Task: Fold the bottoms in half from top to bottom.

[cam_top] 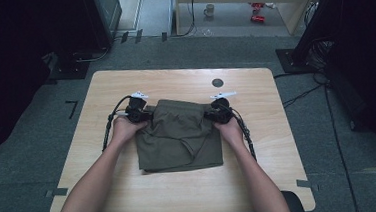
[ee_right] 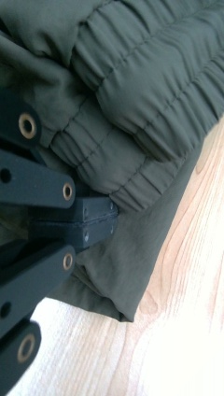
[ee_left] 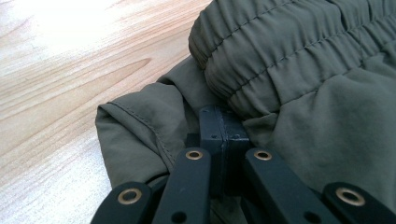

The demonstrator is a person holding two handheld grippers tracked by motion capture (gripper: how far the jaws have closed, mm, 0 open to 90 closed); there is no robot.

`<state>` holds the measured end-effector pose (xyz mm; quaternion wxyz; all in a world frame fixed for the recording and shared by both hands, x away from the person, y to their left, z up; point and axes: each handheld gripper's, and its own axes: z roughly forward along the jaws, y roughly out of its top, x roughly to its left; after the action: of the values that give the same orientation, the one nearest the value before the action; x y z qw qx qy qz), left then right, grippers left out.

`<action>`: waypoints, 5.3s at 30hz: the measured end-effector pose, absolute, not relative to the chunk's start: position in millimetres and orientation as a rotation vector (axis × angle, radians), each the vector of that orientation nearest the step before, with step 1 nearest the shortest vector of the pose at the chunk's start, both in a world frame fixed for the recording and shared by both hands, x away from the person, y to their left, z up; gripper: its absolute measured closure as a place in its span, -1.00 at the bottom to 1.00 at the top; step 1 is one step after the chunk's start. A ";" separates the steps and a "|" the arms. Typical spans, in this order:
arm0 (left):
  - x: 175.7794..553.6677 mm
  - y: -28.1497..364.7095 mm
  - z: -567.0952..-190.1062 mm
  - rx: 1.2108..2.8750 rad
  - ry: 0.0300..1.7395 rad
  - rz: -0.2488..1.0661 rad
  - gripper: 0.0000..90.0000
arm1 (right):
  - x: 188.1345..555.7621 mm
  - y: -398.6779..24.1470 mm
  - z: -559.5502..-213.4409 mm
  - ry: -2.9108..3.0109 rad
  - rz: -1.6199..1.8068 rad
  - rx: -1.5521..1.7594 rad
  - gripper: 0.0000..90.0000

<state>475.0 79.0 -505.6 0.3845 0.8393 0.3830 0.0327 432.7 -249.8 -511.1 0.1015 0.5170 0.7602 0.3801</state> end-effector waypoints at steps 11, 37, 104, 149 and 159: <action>462.8 88.4 -485.6 2.109 0.927 0.122 0.66 | 427.7 -264.6 -503.3 2.217 1.353 1.527 0.53; 397.4 103.6 -464.4 2.116 0.788 0.216 0.41 | 376.0 -259.0 -471.7 2.313 1.317 1.286 0.44; 335.2 111.3 -492.2 2.234 0.796 0.097 0.13 | 318.1 -229.9 -500.5 2.493 1.047 1.086 0.33; 460.5 111.7 -489.6 2.150 0.874 0.243 0.28 | 416.4 -259.0 -500.7 2.189 1.123 1.324 0.10; 463.1 111.5 -499.3 2.202 0.913 0.217 0.94 | 424.5 -253.2 -509.9 2.202 1.043 1.383 0.93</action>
<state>463.1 111.5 -499.3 0.3654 0.8563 0.3550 0.0845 424.5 -253.2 -509.9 0.1691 0.4866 0.7746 0.3668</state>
